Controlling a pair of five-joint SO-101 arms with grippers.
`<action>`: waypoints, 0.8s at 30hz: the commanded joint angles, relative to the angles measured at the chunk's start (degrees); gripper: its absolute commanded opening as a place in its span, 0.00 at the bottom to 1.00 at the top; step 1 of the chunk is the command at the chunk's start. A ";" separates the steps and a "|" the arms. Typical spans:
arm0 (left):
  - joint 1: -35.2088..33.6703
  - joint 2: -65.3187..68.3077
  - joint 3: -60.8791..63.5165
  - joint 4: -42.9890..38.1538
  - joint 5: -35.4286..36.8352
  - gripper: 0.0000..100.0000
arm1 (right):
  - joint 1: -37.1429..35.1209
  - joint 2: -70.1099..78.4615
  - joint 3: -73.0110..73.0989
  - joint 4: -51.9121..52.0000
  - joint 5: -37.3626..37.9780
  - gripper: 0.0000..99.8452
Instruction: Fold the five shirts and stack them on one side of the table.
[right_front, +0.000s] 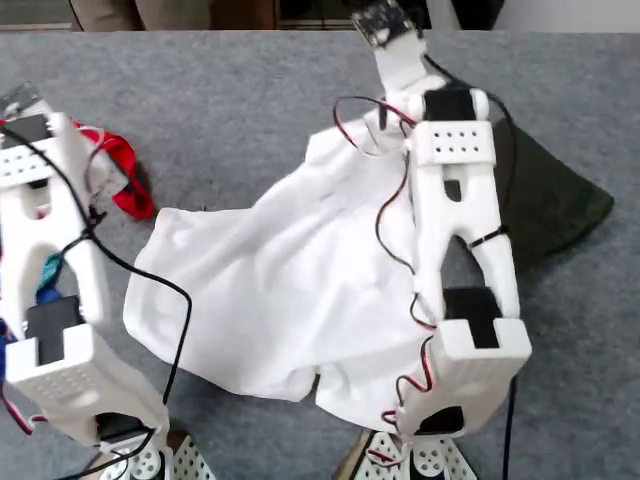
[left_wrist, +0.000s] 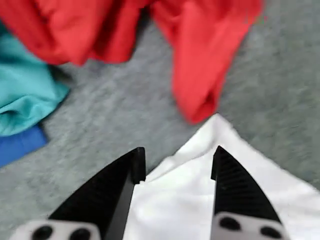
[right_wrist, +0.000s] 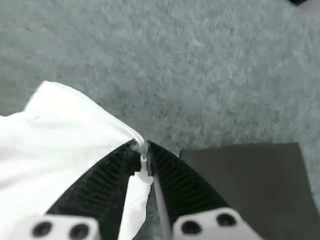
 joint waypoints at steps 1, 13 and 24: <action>4.75 -1.63 -2.11 -4.40 3.34 0.22 | 2.86 0.31 8.84 -10.73 0.00 0.00; 9.14 13.41 -13.54 3.34 9.85 0.22 | 3.74 0.84 24.66 -31.91 -2.37 0.00; 7.30 31.16 -32.62 18.11 17.58 0.11 | 3.65 2.77 23.08 -31.74 -2.29 0.00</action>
